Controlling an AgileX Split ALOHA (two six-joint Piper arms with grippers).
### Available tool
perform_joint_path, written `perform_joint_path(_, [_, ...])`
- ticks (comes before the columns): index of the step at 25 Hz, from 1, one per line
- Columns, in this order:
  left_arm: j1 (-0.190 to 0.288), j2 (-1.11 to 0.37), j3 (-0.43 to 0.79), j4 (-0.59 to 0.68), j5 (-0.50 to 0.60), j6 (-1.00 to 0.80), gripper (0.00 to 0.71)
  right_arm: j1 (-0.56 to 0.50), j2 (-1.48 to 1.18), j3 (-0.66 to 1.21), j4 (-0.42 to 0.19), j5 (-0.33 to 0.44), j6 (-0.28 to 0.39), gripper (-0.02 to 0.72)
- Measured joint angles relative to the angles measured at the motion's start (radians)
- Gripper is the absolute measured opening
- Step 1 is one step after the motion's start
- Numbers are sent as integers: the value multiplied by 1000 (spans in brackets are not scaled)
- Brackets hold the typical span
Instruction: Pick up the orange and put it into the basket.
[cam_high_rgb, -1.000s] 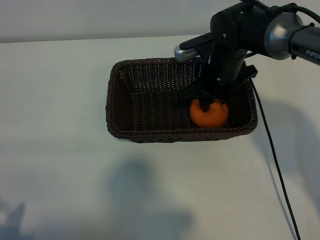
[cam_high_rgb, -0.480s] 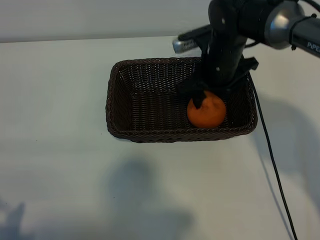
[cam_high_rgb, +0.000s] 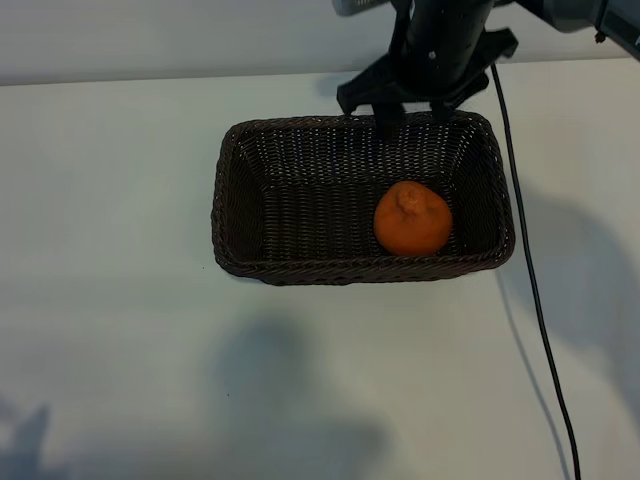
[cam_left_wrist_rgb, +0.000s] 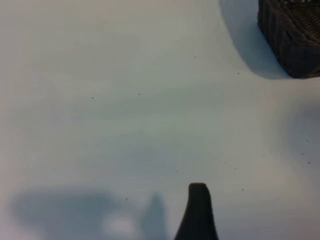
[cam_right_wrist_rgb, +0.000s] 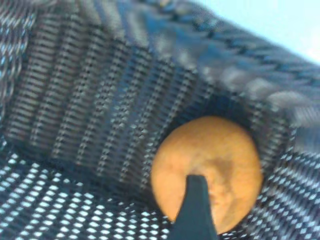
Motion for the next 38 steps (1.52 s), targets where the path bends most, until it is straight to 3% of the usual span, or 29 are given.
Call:
perform_joint_path(5, [0,0,0,0,0,1,592,-72,0,-26,-29,4,0,570])
perform_joint_path(16, [0,0,0,0,0,1,592,-473,0,-28,-42,2,-71,570])
perform_joint_path(20, [0,0,0,0,0,1,592,-556,0,-28,-38,2,-91,570])
perform_joint_path(29, [0,0,0,0,0,1,592,-580,-94,-28,30,6,-123,559])
perform_joint_path(38, [0,0,0,0,0,1,592,-580,-454,138,41,12,-129,552])
